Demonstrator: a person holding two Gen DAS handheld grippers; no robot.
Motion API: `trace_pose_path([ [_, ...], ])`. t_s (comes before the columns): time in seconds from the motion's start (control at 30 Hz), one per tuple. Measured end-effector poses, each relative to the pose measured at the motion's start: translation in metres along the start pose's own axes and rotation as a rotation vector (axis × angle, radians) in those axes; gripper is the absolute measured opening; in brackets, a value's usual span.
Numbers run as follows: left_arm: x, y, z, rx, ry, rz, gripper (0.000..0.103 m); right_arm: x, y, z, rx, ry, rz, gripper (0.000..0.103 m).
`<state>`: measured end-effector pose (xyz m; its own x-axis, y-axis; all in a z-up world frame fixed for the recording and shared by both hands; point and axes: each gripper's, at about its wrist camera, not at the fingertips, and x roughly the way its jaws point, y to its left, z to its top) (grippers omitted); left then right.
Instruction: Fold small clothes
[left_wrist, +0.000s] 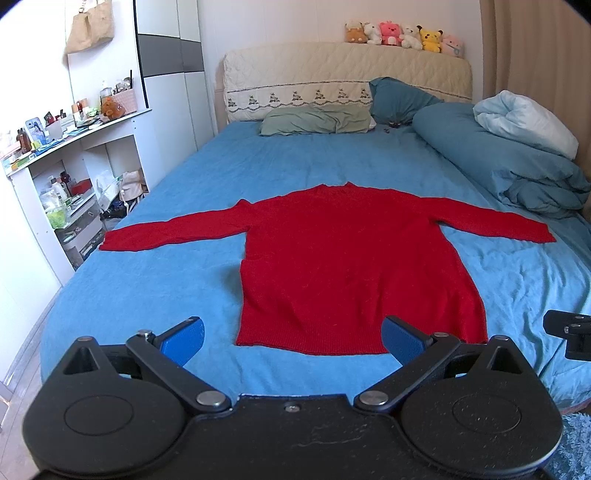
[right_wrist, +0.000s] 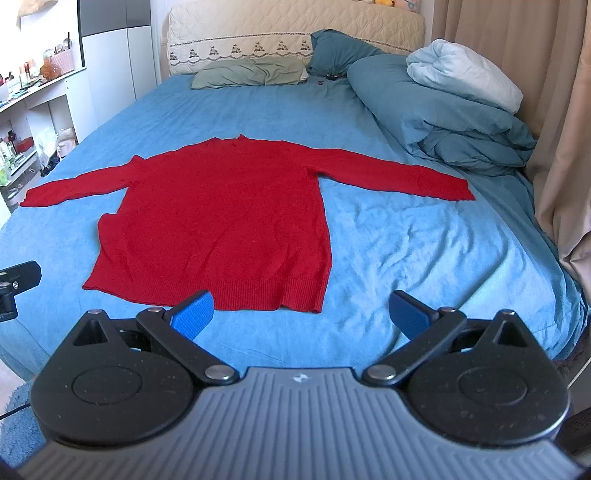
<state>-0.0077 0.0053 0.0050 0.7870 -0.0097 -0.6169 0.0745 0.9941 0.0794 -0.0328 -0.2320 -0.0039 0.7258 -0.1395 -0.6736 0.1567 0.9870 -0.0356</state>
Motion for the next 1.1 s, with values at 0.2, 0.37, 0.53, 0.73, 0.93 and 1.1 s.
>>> trace_pose_path([
  [0.2,-0.0008,0.0001,0.0001,0.000,-0.001,0.000,0.103,-0.0006,0.0003,0.0000,0.001,-0.001,0.001,0.103],
  [0.37,-0.0007,0.0001,0.0001,-0.002,-0.001,0.000,0.103,-0.0006,0.0008,-0.0007,0.001,-0.001,0.000,0.103],
  [0.53,-0.0006,0.0001,-0.0001,-0.001,-0.001,0.000,0.103,-0.0007,0.0011,-0.0012,0.001,-0.002,0.001,0.103],
  [0.73,-0.0016,0.0001,0.0001,-0.005,-0.003,-0.001,0.103,-0.0012,0.0015,-0.0010,0.001,-0.002,0.002,0.103],
  [0.93,-0.0023,-0.0003,-0.0003,-0.007,-0.004,-0.001,0.103,-0.0029,-0.0007,0.0010,0.001,-0.001,0.002,0.103],
  [1.1,-0.0028,-0.0002,-0.0003,-0.008,-0.005,0.000,0.103,-0.0023,-0.0013,0.0017,0.000,-0.002,0.003,0.103],
])
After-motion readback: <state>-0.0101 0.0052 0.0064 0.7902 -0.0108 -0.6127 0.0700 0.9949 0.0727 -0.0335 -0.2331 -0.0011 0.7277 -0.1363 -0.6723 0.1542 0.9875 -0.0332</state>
